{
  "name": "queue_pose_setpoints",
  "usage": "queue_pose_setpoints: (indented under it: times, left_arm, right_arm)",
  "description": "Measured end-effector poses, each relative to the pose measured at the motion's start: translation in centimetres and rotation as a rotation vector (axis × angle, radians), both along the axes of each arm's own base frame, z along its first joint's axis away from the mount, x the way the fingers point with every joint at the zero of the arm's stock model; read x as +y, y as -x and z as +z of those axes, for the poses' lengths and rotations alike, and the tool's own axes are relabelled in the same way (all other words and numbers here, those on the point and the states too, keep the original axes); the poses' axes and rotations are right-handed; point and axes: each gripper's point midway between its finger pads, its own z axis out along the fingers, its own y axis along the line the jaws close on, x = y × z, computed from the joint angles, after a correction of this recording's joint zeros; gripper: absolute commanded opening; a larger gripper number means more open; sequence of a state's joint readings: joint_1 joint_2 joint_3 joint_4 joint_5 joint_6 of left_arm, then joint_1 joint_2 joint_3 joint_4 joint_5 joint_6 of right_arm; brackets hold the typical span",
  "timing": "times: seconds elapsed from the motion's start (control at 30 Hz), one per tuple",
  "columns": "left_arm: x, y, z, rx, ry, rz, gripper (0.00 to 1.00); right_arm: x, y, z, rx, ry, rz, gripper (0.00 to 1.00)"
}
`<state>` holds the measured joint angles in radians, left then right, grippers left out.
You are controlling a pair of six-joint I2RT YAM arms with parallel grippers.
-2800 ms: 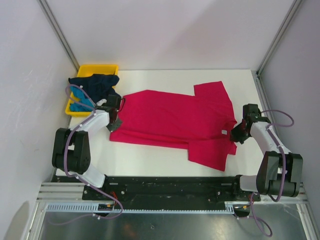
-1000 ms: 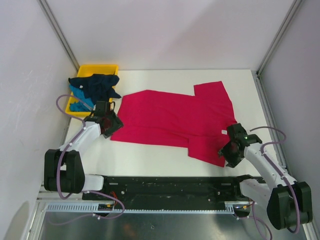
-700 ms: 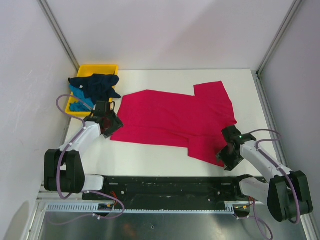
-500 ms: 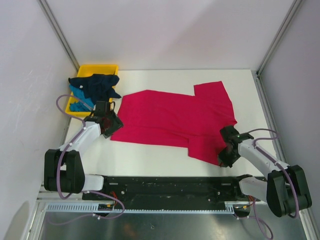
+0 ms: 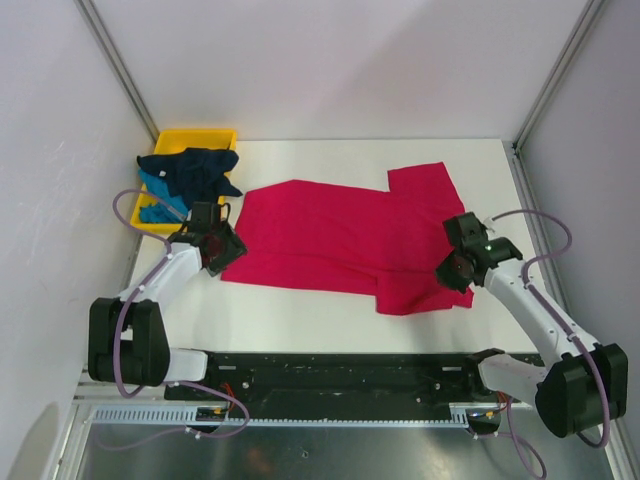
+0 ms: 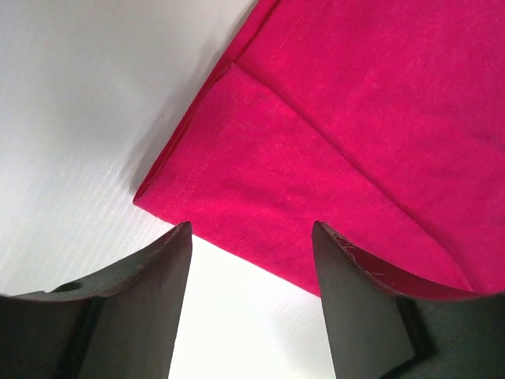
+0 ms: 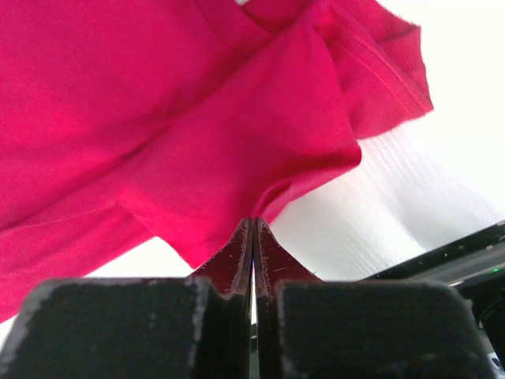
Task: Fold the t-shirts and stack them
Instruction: Fold the flattened tshirt in 1/3 of the way
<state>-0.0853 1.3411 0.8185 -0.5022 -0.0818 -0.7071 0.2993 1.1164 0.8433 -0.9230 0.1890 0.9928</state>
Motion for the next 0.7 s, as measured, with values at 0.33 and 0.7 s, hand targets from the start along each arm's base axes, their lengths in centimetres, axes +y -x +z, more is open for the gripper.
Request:
queue_pose_setpoints:
  times: [0.33, 0.7]
  left_arm:
    - [-0.1, 0.0, 0.0, 0.000, 0.004, -0.004, 0.67]
    - [-0.3, -0.1, 0.0, -0.001, 0.016, -0.011, 0.67]
  right_arm:
    - [0.2, -3.7, 0.5, -0.007, 0.063, 0.066, 0.00]
    - [-1.0, -1.3, -0.4, 0.003, 0.082, 0.047, 0.38]
